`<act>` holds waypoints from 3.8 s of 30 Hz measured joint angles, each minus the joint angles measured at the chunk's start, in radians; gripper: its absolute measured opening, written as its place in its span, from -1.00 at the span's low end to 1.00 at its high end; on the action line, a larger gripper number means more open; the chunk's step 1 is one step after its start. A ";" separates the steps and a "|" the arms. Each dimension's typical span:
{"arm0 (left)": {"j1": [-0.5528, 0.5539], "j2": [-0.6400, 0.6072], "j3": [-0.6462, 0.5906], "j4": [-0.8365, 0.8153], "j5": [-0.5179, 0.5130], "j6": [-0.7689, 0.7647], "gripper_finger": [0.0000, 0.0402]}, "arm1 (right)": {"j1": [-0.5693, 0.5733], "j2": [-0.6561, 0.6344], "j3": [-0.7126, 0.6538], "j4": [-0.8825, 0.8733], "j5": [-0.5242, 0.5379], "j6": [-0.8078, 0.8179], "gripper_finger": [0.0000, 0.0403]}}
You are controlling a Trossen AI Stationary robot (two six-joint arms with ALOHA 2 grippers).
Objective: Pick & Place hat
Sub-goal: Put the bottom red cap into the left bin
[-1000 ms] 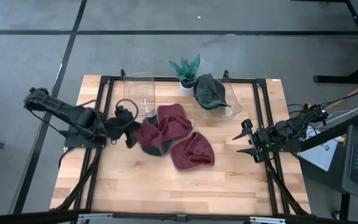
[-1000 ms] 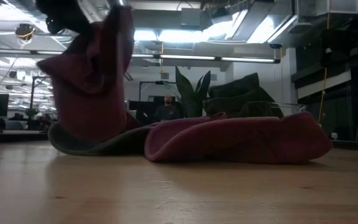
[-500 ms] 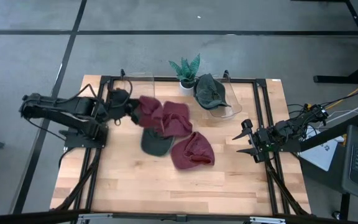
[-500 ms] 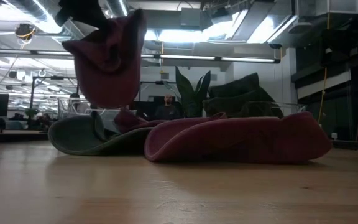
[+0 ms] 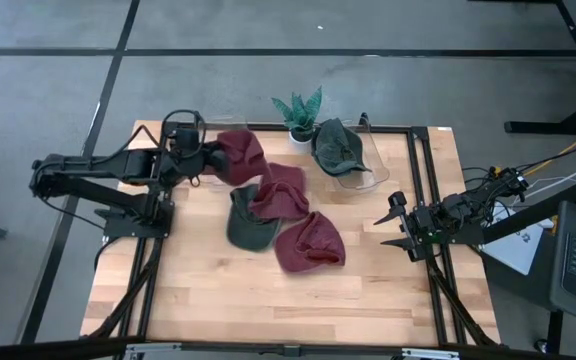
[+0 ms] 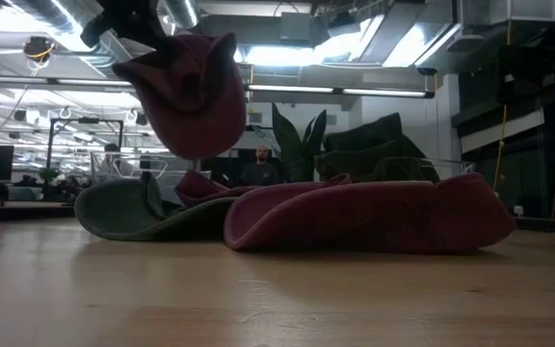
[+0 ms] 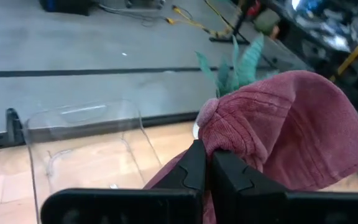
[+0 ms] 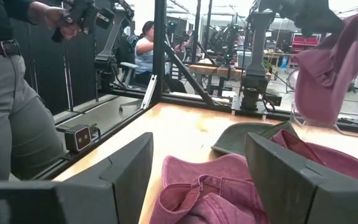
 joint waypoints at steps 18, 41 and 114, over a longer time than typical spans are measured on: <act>0.133 -0.010 0.000 0.238 -0.019 -0.085 -0.98 | 0.000 0.000 0.000 0.000 0.000 0.000 0.25; 0.292 -0.010 -0.042 0.165 0.097 -0.813 -0.97 | 0.000 0.000 0.000 0.000 0.000 0.000 0.25; 0.336 -0.350 -0.406 0.093 0.184 -0.861 -0.65 | 0.000 0.000 0.000 0.000 0.000 0.000 0.25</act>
